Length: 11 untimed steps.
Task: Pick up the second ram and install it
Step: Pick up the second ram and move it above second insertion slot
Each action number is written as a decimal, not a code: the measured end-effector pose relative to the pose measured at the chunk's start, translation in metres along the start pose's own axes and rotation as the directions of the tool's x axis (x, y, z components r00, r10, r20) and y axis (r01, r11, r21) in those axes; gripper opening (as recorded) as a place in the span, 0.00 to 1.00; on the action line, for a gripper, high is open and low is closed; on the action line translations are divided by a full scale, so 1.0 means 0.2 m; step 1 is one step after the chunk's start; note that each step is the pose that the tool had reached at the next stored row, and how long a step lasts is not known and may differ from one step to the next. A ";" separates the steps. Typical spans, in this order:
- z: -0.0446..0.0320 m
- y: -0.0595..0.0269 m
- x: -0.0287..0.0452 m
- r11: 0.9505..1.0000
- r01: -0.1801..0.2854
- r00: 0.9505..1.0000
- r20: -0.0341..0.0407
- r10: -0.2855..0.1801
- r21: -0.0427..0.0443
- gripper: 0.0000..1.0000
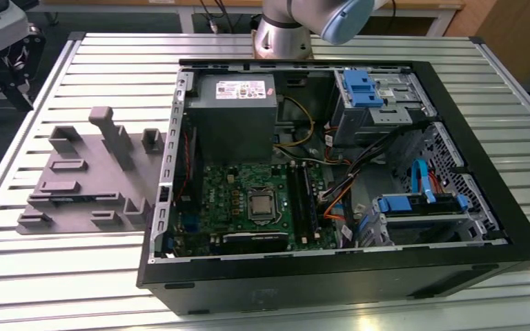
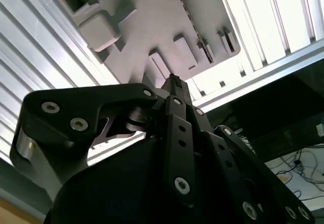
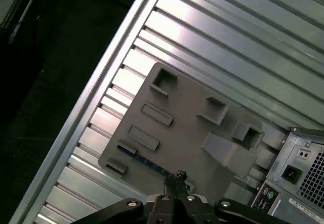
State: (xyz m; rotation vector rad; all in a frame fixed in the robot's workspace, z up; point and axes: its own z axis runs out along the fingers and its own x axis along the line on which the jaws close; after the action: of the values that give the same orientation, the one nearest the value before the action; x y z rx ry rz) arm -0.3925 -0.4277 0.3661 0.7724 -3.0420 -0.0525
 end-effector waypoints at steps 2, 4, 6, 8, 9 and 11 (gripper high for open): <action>0.001 0.000 0.000 0.999 0.035 0.999 -0.002 -0.035 0.002 0.11; 0.003 0.000 0.000 0.998 0.067 0.998 -0.004 -0.067 0.003 0.11; 0.004 0.000 0.000 0.995 0.099 0.995 -0.006 -0.099 0.004 0.11; 0.005 0.000 0.000 0.991 0.131 0.991 -0.008 -0.131 0.005 0.11; 0.005 0.000 0.000 0.989 0.147 0.989 -0.009 -0.147 0.006 0.11; 0.006 0.000 0.000 0.984 0.178 0.984 -0.011 -0.178 0.006 0.11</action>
State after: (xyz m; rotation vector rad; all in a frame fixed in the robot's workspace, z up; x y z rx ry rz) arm -0.3925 -0.4276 0.3648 1.0391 -2.9563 -0.0376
